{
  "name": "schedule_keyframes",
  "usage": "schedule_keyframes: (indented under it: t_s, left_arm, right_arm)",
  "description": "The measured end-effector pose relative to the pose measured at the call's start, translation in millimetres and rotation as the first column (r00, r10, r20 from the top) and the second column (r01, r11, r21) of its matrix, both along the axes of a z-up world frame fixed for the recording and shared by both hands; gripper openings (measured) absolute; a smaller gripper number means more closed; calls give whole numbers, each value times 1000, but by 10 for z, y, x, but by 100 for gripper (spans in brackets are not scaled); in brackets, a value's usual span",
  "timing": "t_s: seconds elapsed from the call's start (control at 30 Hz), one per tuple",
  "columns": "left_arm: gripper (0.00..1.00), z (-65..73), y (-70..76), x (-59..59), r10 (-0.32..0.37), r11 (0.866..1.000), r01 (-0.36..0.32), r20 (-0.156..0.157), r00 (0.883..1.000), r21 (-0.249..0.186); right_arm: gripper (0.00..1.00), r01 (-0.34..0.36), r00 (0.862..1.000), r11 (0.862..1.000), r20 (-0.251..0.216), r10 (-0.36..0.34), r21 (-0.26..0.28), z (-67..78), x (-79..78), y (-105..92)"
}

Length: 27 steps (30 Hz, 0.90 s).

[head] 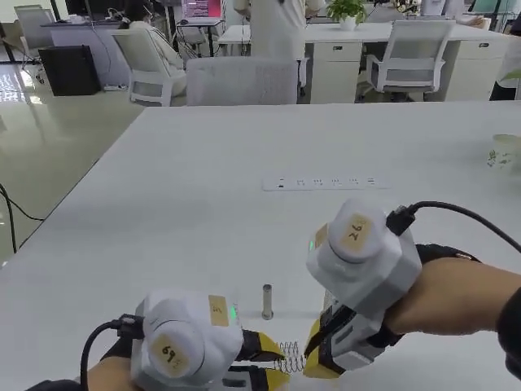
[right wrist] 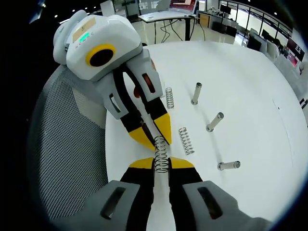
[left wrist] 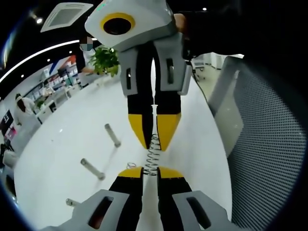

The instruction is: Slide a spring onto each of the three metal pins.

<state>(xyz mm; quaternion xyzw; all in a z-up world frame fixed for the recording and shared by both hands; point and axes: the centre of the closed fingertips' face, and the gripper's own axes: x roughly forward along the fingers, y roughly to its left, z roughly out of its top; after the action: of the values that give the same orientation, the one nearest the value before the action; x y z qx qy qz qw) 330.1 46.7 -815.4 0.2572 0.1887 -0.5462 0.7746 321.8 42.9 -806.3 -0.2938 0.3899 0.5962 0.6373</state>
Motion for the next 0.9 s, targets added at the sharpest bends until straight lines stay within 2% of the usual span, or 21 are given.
schedule_keyframes:
  t_s: [0.2,0.27,0.4,0.47,0.53,0.63,0.77,0.9]
  left_arm:
    - [3,31,-11,-8,16,999,-17,-28,1000,-50]
    - [2,35,-7,-4,22,998,-24,-33,999,-64]
    - [2,30,-3,-13,20,998,-22,-34,999,-65]
    - [2,23,2,-9,22,998,-24,-32,999,-64]
    - [2,30,9,1,30,997,-32,-34,999,-70]
    - [2,46,23,14,40,995,-43,-41,998,-84]
    - [2,67,25,29,52,993,-56,-46,998,-100]
    - [2,57,20,20,51,994,-56,-49,997,-95]
  right_arm:
    - [7,40,999,996,-38,-37,83,111,14,37]
    - [7,44,998,995,-40,-40,95,110,22,27]
    - [8,38,999,992,-36,-34,120,77,4,24]
    - [11,42,998,990,-54,-35,138,69,-11,25]
    - [19,54,997,988,-62,-45,141,45,-8,5]
    - [15,58,997,990,-48,-52,125,-2,21,-50]
    - [11,67,997,988,-56,-59,140,15,22,-39]
    - [8,64,998,987,-38,-59,144,49,28,-6]
